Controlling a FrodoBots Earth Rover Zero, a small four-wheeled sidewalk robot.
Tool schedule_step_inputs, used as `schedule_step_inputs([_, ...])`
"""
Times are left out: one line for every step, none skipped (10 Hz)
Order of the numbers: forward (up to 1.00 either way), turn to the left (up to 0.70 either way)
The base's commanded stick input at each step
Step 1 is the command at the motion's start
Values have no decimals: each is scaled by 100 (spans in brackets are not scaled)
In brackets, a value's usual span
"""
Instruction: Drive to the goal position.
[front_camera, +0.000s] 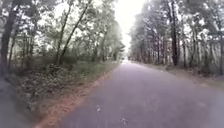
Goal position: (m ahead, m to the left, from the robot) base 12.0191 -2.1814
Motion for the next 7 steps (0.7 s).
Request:
schedule_step_inputs([70,0])
schedule_step_inputs([70,0])
schedule_step_inputs([70,0])
schedule_step_inputs([70,0])
schedule_step_inputs([70,-4])
schedule_step_inputs([70,-14])
schedule_step_inputs([70,-14])
